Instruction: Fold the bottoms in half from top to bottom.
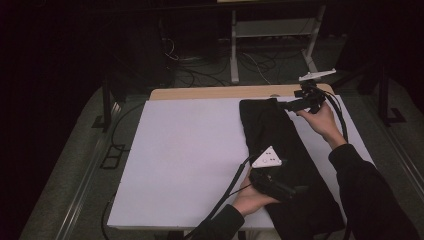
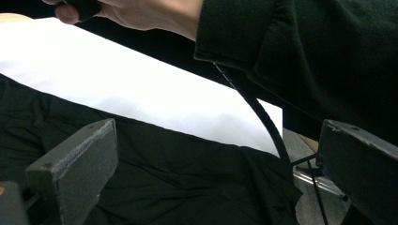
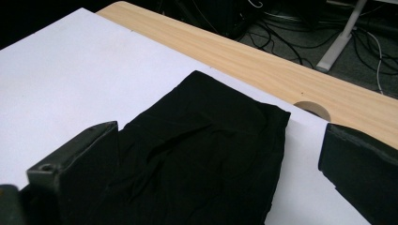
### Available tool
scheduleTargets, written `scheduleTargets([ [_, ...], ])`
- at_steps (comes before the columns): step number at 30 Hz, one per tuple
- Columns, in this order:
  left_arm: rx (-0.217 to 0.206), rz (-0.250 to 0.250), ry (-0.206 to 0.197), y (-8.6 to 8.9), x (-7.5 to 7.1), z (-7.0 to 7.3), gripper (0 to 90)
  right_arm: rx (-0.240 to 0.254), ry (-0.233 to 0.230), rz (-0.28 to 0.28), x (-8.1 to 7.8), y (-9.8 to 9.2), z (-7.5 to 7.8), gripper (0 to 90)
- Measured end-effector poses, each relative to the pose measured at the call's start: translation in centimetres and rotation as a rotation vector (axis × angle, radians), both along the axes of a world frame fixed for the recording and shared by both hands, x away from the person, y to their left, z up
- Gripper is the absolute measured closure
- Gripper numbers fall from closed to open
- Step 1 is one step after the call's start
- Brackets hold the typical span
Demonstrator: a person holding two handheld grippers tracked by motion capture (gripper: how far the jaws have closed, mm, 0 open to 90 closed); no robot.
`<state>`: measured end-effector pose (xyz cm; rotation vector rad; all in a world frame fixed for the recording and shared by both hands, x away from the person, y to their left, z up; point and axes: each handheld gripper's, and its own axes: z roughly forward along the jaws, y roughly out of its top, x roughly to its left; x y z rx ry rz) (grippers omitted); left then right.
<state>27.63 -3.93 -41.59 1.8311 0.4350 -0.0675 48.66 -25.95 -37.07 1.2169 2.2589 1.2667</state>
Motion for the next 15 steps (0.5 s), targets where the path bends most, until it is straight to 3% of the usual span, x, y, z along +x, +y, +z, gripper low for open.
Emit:
scheduleTargets([
  [15,0.035,0.063,-0.055,2.4,2.3,1.7,0.0,0.024,0.034,-0.014,-0.3,-0.9,-0.3,0.0],
])
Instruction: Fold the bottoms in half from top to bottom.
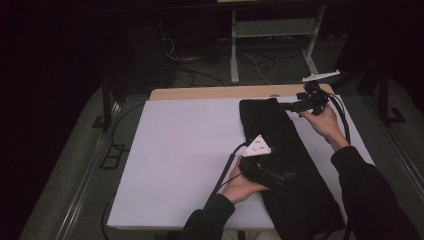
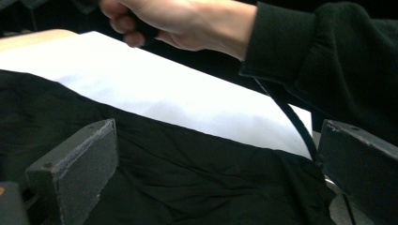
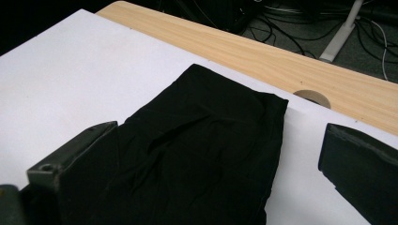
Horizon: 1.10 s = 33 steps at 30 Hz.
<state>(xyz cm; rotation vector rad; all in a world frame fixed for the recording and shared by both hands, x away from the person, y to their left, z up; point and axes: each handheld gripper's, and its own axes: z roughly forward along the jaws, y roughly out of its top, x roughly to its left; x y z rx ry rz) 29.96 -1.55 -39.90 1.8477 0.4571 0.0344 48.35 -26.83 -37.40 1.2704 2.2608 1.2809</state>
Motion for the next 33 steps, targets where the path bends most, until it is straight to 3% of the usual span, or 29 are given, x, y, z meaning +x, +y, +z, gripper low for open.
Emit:
scheduleTargets([
  [11,0.023,0.046,-0.032,2.0,1.5,1.6,0.0,-0.002,0.026,0.011,-0.1,0.4,-0.2,0.0],
  [20,0.069,0.078,-0.056,3.1,2.7,2.2,0.0,0.003,0.04,0.012,-0.1,0.3,-0.2,0.0],
  [33,0.104,0.111,-0.053,4.1,5.2,3.0,0.0,0.015,0.034,0.0,-0.2,-0.1,0.1,0.0],
])
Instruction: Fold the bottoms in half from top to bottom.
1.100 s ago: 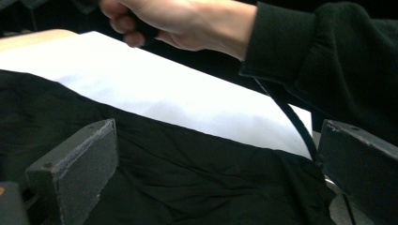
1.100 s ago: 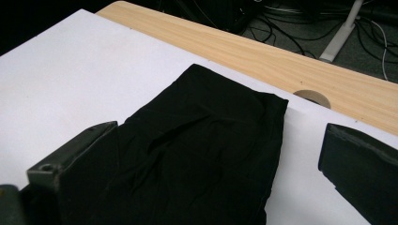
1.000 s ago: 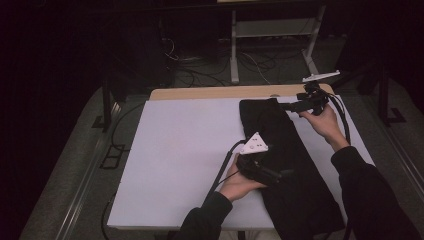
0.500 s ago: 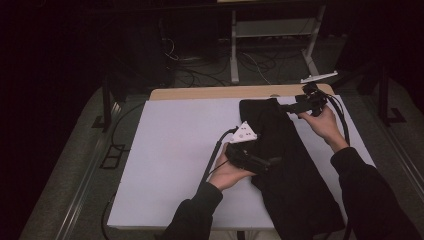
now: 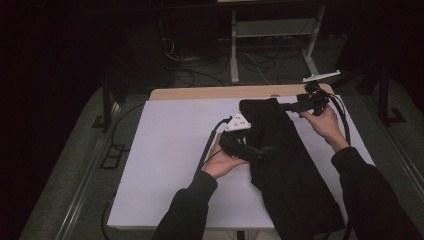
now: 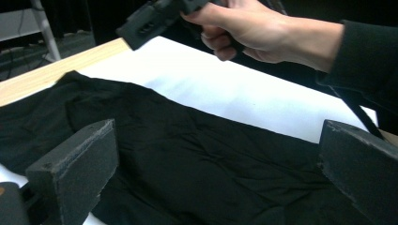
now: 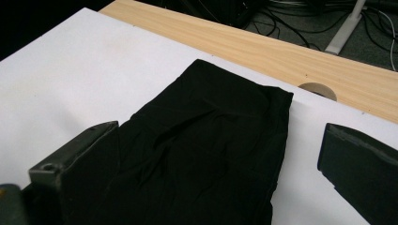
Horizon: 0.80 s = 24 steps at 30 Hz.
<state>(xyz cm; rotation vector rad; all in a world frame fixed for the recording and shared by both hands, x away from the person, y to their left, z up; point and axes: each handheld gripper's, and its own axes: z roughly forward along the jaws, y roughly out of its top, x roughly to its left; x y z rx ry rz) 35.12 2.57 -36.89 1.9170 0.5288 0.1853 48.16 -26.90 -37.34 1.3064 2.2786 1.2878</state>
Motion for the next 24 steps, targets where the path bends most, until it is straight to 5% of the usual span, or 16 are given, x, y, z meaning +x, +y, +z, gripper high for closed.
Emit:
scheduleTargets([
  [13,0.007,0.048,0.038,1.4,3.6,0.3,0.0,0.002,0.007,-0.007,0.2,-0.2,-0.1,0.0],
  [24,0.016,0.101,0.079,1.8,6.7,-0.9,0.0,0.017,0.024,-0.018,0.6,-0.3,-0.4,0.0],
])
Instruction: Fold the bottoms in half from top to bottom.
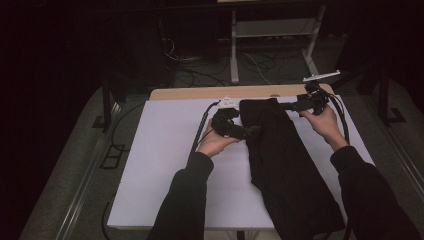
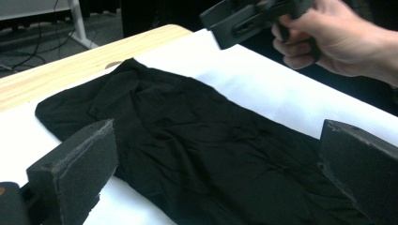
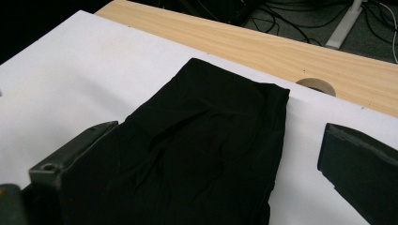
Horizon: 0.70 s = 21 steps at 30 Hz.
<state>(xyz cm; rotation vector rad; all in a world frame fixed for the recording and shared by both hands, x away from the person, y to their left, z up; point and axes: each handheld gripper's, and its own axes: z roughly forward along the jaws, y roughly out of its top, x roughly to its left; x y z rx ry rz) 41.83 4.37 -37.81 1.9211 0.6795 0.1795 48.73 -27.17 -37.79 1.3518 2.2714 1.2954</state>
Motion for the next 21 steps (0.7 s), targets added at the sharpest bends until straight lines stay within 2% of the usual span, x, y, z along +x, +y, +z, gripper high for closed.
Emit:
scheduleTargets([
  [5,-0.018,0.029,0.021,0.0,1.1,-0.8,0.0,-0.008,0.001,-0.004,0.1,0.0,-0.2,0.0],
  [8,-0.026,0.042,0.027,-0.2,1.6,-1.4,0.0,0.012,0.012,-0.015,0.2,-0.2,-0.6,0.0],
  [11,-0.036,0.053,0.038,-0.1,2.1,-2.1,0.0,0.009,0.016,-0.019,0.3,-0.3,-0.8,0.0],
  [16,-0.06,0.092,0.071,0.2,2.9,-2.9,0.0,0.008,0.013,-0.028,0.4,-0.5,-0.8,0.0],
  [19,-0.113,0.104,0.108,0.4,3.3,-3.4,0.0,0.013,0.017,-0.038,0.4,-0.6,-0.9,0.0],
  [21,-0.125,0.115,0.114,0.5,3.6,-3.5,0.0,0.012,0.02,-0.041,0.5,-0.6,-1.1,0.0],
])
